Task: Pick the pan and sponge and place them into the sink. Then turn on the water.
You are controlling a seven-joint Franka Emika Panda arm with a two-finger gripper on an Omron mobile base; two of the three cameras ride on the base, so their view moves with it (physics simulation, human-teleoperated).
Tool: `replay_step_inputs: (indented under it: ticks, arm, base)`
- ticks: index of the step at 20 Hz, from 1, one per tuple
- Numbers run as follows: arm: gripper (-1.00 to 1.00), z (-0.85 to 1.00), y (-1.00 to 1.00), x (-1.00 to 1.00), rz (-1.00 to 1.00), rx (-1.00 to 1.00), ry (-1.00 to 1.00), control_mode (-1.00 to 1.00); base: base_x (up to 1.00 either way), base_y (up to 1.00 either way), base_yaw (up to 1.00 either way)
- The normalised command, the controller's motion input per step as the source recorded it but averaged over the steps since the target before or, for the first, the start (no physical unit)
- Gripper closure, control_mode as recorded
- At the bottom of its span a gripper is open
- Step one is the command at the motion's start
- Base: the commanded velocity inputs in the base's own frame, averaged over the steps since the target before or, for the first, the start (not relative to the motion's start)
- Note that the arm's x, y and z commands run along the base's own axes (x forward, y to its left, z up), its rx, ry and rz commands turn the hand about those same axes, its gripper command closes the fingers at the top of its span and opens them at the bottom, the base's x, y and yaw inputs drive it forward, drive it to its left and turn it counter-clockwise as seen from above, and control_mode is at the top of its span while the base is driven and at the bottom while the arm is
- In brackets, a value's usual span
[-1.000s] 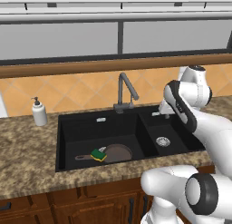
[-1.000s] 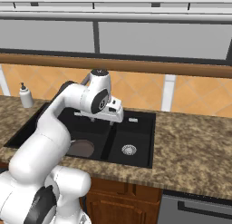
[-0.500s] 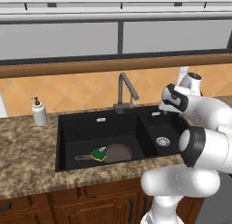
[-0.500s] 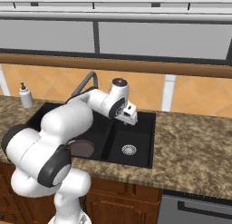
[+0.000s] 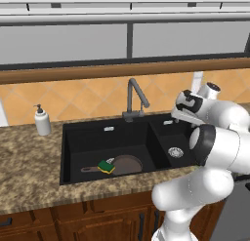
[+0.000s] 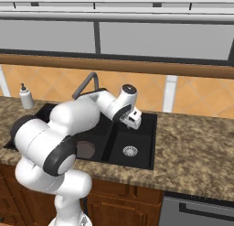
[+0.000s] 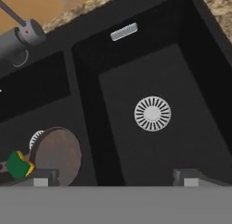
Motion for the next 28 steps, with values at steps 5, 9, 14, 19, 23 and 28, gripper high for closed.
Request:
replay_step_inputs:
  ticks: [5, 9, 14, 19, 23, 28]
  arm:
    - [-1.00, -0.28, 0.01, 0.22, 0.00, 0.17, -0.12, -1.00]
    - [-1.00, -0.07, 0.01, 0.15, 0.01, 0.30, -0.21, -1.00]
    - [-1.00, 0.00, 0.09, 0.13, 0.02, 0.29, -0.15, -1.00]
    - [-1.00, 0.00, 0.35, 0.14, 0.04, 0.20, -0.11, -1.00]
    - [-1.00, 0.00, 0.40, 0.14, 0.03, 0.13, -0.08, -1.00]
    - [-1.00, 0.00, 0.30, 0.20, 0.00, 0.01, 0.04, -1.00]
  base:
    - [0.00, 0.00, 0.00]
    - [0.00, 0.00, 0.00]
    - [0.00, 0.00, 0.00]
    - [0.00, 0.00, 0.00]
    - [0.00, 0.00, 0.00]
    - [0.00, 0.00, 0.00]
